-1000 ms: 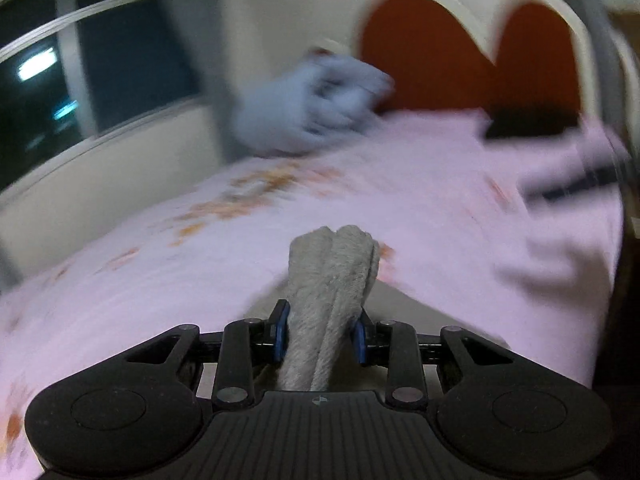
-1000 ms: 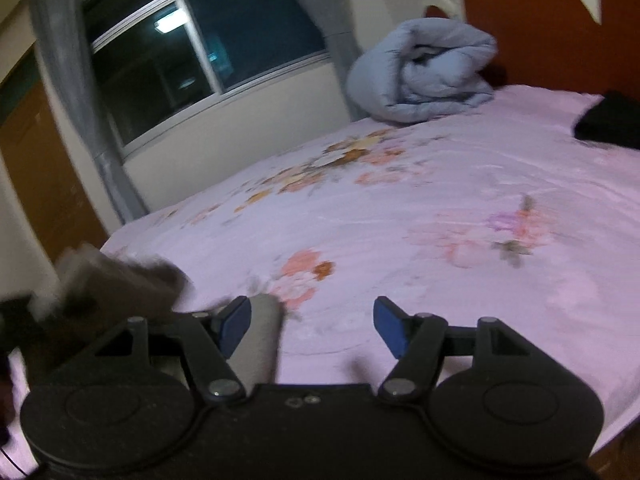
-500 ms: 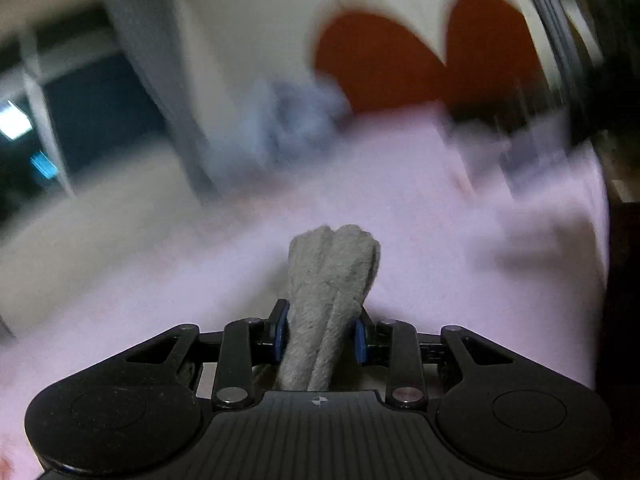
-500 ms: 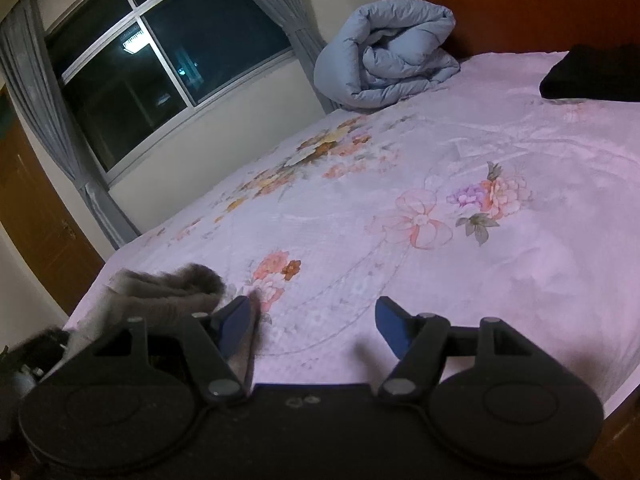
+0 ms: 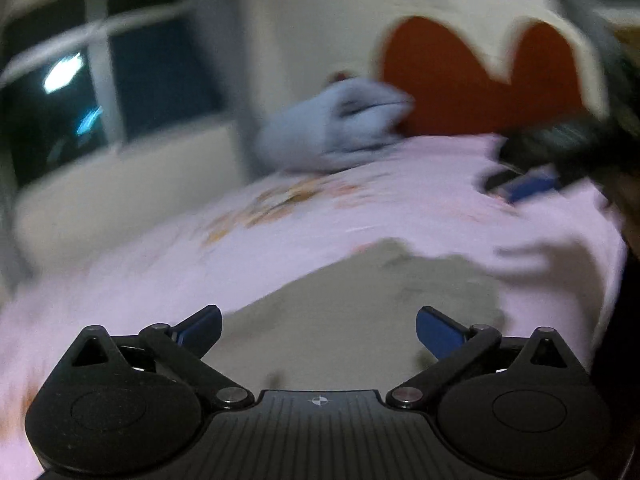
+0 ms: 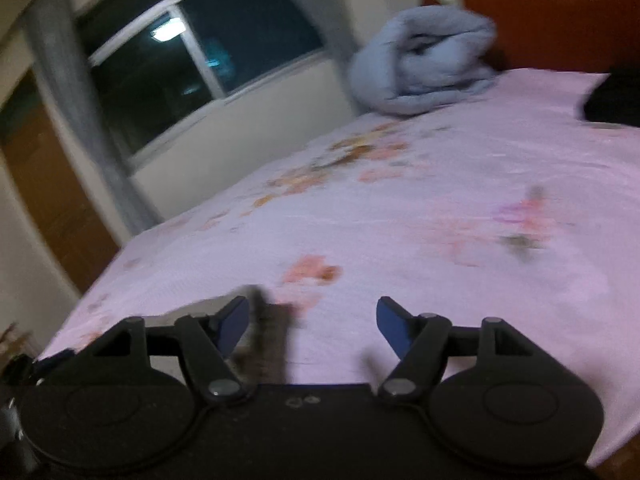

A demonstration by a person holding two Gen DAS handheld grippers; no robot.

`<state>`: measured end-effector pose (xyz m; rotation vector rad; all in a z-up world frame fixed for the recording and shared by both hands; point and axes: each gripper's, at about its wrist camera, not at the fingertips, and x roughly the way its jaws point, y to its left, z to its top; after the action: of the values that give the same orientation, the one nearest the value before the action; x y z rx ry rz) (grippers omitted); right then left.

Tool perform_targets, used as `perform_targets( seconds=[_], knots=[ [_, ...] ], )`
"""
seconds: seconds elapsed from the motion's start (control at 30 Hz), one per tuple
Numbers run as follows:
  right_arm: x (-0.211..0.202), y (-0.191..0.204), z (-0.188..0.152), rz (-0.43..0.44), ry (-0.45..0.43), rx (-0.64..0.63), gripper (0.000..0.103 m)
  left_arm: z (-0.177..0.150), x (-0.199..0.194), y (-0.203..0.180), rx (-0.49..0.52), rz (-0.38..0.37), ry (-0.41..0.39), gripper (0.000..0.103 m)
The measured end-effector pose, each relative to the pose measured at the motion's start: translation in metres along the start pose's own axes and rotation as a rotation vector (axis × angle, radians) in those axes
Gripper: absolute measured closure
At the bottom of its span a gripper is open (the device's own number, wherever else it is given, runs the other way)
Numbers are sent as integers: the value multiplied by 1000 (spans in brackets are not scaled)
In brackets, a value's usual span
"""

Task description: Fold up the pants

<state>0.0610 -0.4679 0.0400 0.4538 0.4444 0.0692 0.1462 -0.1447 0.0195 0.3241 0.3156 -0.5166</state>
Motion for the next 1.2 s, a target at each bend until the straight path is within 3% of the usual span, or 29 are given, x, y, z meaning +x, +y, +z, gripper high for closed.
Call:
perform_targets(
  seconds=[0.1,0.2,0.27,0.33,0.4,0.57,0.67,0.8,0.9,1.03,1.13,1.17,1.2],
  knots=[
    [31,38,5,50,16,-136,45,2,21,58,-212,148,122,1],
    [65,74,10,-11,58,-272,57,-1,46,94,-355,251,217,1],
    [86,90,12,-29,102,-329,65,-4,58,109,-429,249,243,1],
    [103,101,11,-14,130,-376,68,-3,78,117,-445,209,265,1],
    [117,106,7,-17,168,-420,78,-1,107,124,-443,194,289,1],
    [144,104,0,-55,269,-479,80,-29,175,145,-506,192,441,1],
    [149,90,-9,-91,297,-476,76,-51,192,151,-560,168,468,0],
    [141,88,-15,-90,281,-477,74,-51,178,148,-586,175,428,0],
    [111,95,-2,-43,188,-476,76,-44,130,140,-545,184,353,0],
    [68,103,-9,71,182,-498,77,-54,65,109,-478,145,340,0],
    [58,108,-34,70,271,-595,76,-79,45,88,-415,152,413,0],
    [63,107,-47,28,342,-642,76,-85,42,88,-439,141,426,0],
    [61,106,-53,11,354,-661,77,-85,33,90,-494,139,421,0]
  ],
)
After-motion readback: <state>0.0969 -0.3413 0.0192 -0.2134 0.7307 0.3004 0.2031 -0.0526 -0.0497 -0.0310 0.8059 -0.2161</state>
